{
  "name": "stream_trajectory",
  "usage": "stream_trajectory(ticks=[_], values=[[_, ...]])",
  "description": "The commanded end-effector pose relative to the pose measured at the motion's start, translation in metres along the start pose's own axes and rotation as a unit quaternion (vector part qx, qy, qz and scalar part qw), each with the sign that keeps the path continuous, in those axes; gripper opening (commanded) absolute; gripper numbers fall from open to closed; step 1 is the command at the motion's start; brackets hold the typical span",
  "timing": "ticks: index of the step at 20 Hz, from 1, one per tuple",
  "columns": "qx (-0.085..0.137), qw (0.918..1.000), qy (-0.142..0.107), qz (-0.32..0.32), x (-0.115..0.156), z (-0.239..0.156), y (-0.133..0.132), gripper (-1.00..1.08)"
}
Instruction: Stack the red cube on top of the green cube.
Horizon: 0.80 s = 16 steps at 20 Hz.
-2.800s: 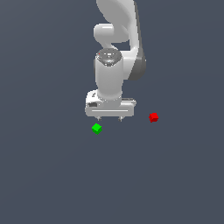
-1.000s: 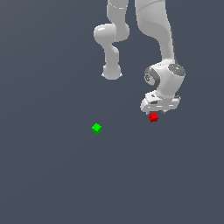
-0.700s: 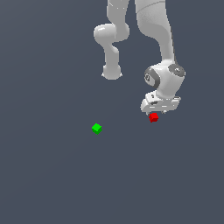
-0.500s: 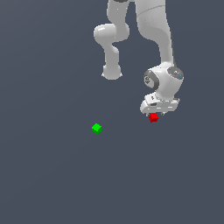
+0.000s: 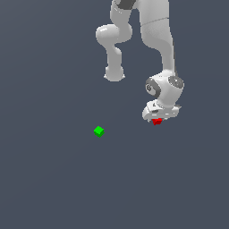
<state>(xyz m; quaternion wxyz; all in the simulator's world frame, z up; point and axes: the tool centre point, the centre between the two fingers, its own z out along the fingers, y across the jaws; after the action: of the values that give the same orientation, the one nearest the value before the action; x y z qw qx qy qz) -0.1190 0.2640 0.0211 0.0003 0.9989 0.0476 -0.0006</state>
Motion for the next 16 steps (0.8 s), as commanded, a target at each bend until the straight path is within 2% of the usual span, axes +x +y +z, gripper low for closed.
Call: stream_trajectory(ticks=[1, 16], values=[[0.000, 1.0000, 0.001, 0.000, 0.0006, 0.0012, -0.0002, -1.00], [0.000, 1.0000, 0.001, 0.000, 0.0003, -0.0063, 0.0000, -1.00]])
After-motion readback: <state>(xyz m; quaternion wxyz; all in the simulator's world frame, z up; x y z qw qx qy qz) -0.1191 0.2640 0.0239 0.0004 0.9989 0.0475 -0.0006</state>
